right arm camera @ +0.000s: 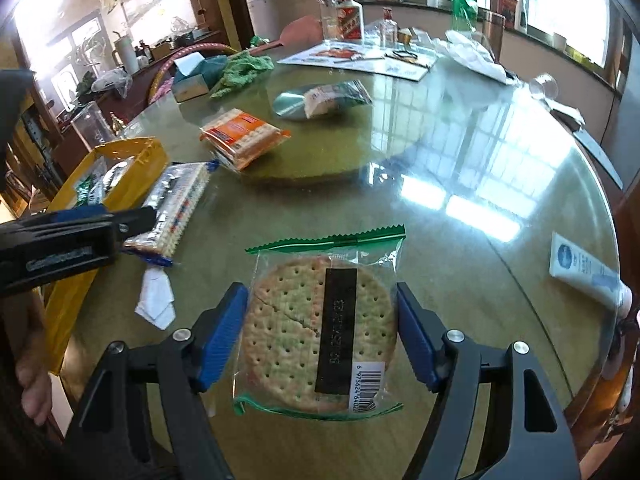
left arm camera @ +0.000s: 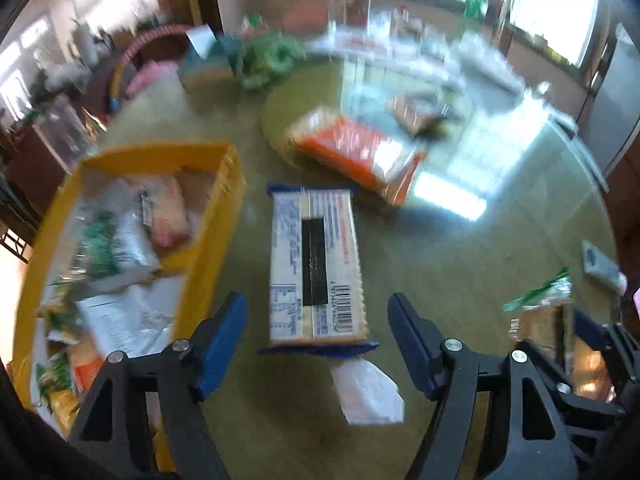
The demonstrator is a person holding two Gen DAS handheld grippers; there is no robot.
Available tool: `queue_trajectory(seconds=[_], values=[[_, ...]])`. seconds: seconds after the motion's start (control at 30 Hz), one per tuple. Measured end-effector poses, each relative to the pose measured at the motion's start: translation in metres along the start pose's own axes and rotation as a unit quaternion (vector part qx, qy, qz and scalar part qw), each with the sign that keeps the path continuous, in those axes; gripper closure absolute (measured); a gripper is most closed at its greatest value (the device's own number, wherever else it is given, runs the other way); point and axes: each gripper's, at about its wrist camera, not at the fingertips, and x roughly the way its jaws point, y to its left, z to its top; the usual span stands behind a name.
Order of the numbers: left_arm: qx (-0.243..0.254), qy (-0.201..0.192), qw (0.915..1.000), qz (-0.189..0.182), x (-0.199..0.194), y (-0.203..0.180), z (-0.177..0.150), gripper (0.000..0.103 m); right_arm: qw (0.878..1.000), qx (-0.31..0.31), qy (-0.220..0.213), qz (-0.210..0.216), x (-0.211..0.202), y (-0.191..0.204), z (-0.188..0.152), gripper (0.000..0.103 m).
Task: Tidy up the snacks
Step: 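Lift the round biscuit pack with right while left lifts the white cracker pack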
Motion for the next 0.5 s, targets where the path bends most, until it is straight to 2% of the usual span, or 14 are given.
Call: queue_trajectory(seconds=[0.07,0.2,0.23,0.3,0.43,0.5], values=[[0.005,0.016,0.9998,-0.001,0.013,-0.004,0.007,0.03,1.0,0.004,0.003,0.0,0.002,-0.003,0.0,0.03],[0.003,0.025,0.9996,0.007,0.032,-0.007,0.023,0.031,1.0,0.01,0.006,0.002,0.006,-0.008,0.0,0.031],[0.001,0.026,0.9997,0.005,0.034,-0.007,0.024,0.034,1.0,0.011,0.007,0.002,0.007,-0.009,0.0,0.032],[-0.009,0.007,0.9999,0.005,0.032,-0.005,0.025,0.049,1.0,0.011,0.009,0.003,0.008,-0.01,0.0,0.033],[-0.007,0.001,1.0,0.003,0.029,-0.003,0.018,0.049,1.0,0.012,0.012,0.004,0.011,-0.014,0.0,0.041],[-0.022,-0.006,0.9997,-0.012,0.018,0.004,0.01,0.049,1.0,0.02,0.016,0.011,0.014,-0.018,0.0,0.041]])
